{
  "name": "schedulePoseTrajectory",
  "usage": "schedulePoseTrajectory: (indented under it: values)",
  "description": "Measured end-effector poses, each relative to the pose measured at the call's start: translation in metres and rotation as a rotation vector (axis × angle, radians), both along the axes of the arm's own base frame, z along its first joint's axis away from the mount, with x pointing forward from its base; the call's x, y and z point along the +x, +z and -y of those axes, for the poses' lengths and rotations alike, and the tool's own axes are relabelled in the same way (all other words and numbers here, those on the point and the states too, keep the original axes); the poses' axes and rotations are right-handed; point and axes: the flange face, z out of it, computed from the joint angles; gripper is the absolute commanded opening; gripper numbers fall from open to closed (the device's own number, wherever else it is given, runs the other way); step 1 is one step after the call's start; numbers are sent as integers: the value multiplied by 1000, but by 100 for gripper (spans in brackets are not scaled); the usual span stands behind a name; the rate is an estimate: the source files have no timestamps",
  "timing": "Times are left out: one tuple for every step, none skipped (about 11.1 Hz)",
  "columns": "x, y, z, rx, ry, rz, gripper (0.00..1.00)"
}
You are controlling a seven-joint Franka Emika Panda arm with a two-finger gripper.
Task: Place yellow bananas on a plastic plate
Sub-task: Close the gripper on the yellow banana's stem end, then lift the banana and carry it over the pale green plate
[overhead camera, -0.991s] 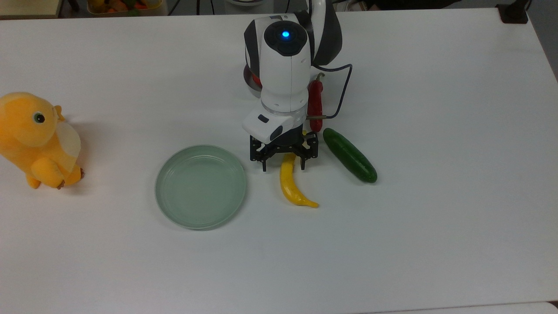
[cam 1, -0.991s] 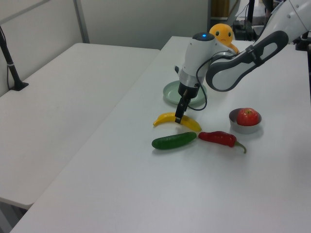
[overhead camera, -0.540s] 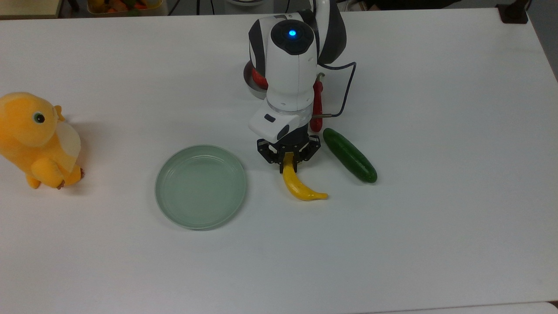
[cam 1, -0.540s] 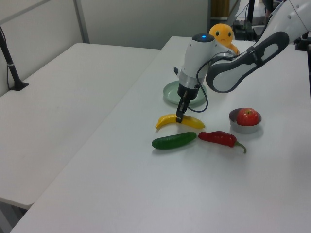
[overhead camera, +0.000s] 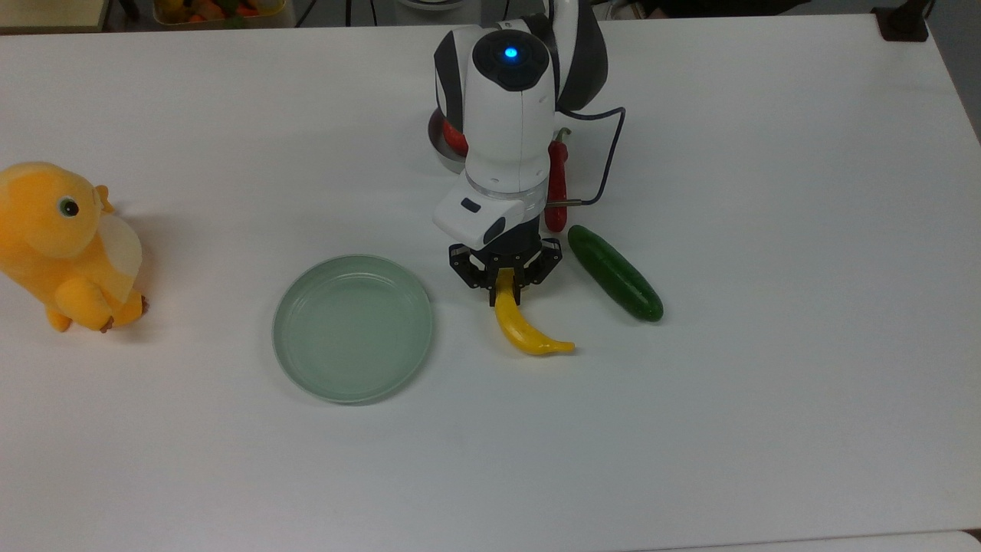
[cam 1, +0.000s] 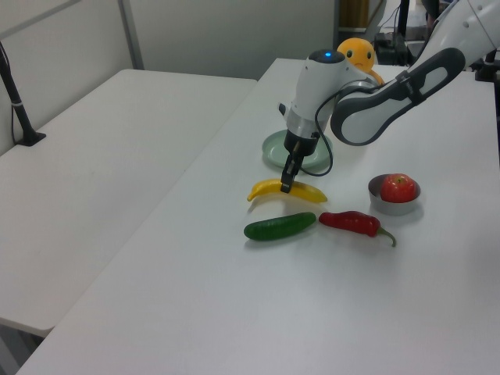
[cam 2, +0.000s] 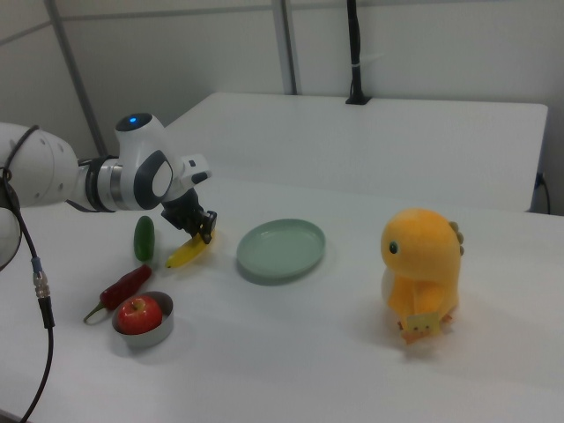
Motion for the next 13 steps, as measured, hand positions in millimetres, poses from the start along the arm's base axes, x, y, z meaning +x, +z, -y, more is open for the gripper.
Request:
schedulePoseTrajectory:
  values:
    - [2, 8, 3, 3, -6, 13, 0]
    - [3, 15, 6, 4, -11, 23, 0]
    - [4, 24, 11, 6, -18, 35, 0]
    - [4, 32, 17, 7, -27, 44, 0]
    - [5, 42, 22, 8, -34, 56, 0]
    - [5, 53, 29, 7, -44, 62, 0]
    - [4, 65, 37, 2, -52, 61, 0]
    - [2, 79, 46, -5, -54, 59, 0]
    - [-1, 93, 56, -13, -47, 54, 0]
    - [-4, 106, 65, -22, -39, 49, 0]
    - [-6, 116, 76, -31, -35, 46, 0]
    - [-7, 124, 86, -37, -36, 50, 0]
    - [-7, 129, 99, -44, -31, 57, 1]
